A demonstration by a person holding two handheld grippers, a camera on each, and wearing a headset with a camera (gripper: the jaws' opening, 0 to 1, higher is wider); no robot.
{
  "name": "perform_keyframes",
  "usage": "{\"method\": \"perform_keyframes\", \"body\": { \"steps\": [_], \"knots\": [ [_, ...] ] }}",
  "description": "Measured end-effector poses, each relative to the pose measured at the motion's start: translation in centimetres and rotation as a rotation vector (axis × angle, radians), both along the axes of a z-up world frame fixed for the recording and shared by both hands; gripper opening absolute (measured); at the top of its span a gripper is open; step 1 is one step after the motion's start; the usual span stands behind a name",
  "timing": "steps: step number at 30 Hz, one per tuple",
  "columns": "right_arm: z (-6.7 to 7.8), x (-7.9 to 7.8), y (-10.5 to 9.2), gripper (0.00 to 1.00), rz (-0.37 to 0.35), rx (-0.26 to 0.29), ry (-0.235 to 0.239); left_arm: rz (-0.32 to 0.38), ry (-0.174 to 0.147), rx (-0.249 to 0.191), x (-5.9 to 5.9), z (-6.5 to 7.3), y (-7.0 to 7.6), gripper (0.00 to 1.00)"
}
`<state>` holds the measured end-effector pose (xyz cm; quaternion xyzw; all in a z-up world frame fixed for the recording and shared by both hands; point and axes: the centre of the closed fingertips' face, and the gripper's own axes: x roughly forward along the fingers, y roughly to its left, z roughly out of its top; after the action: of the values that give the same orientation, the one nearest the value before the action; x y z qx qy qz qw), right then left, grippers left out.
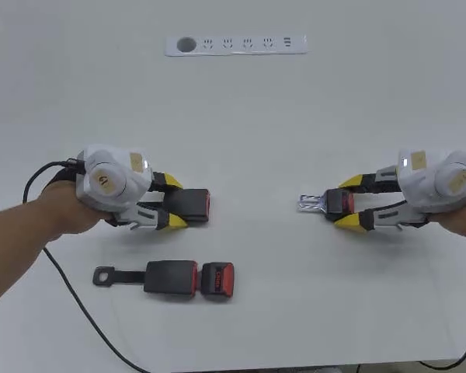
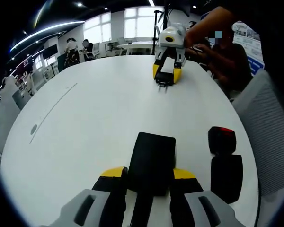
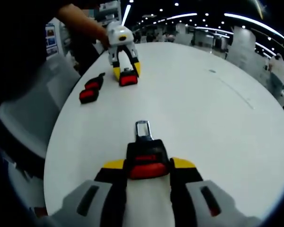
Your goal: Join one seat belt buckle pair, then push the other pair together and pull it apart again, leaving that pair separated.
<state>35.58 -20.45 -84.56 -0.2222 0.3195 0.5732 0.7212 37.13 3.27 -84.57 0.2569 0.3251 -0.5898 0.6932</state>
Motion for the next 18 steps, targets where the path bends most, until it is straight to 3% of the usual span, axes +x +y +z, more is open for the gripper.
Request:
{"method": "perform_keyframes", "body": {
  "steps": [7, 18],
  "knots": [
    [-0.1, 0.0, 0.5, 0.35, -0.012, 0.021, -0.008, -0.007, 0.007, 0.005, -0.1, -0.1, -0.1, 0.36],
    [-0.2, 0.7, 3.7, 0.35, 0.006, 0.041, -0.009, -0.009, 0.011, 0.010, 0.0, -0.3, -0.2, 0.36]
  ]
}}
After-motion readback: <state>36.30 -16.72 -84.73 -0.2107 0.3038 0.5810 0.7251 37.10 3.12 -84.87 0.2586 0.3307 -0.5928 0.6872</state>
